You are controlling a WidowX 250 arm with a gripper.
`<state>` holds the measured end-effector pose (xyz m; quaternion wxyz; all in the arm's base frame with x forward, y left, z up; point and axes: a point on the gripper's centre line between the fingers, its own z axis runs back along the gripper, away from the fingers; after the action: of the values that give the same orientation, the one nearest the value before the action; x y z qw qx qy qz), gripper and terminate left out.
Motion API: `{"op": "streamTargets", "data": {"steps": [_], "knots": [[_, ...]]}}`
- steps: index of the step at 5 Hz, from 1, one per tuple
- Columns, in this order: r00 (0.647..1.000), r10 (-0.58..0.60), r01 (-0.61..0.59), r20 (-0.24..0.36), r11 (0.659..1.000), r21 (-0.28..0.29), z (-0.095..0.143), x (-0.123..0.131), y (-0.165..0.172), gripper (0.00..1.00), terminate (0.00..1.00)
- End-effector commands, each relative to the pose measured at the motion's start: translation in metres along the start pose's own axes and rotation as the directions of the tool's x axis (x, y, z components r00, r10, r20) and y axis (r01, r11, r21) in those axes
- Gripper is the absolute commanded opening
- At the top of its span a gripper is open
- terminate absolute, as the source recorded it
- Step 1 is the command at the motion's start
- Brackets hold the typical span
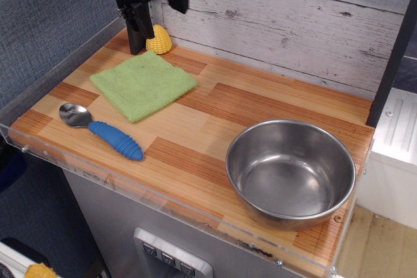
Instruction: Move bowl to green towel
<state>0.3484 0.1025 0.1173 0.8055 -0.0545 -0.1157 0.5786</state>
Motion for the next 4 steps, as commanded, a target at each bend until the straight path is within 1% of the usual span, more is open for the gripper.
{"op": "streamTargets", "data": {"steps": [1, 2, 3, 4], "knots": [[0.952, -0.306, 0.299, -0.026, 0.943, -0.144, 0.027, -0.03, 0.013, 1.0, 0.0], [0.856, -0.514, 0.503, -0.048, 0.852, -0.15, 0.024, -0.045, 0.029, 1.0, 0.0], [0.741, -0.67, 0.657, -0.053, 0.738, -0.155, 0.018, -0.061, 0.038, 1.0, 0.0], [0.613, -0.787, 0.772, -0.066, 0.615, -0.161, 0.006, -0.073, 0.057, 1.0, 0.0]]}}
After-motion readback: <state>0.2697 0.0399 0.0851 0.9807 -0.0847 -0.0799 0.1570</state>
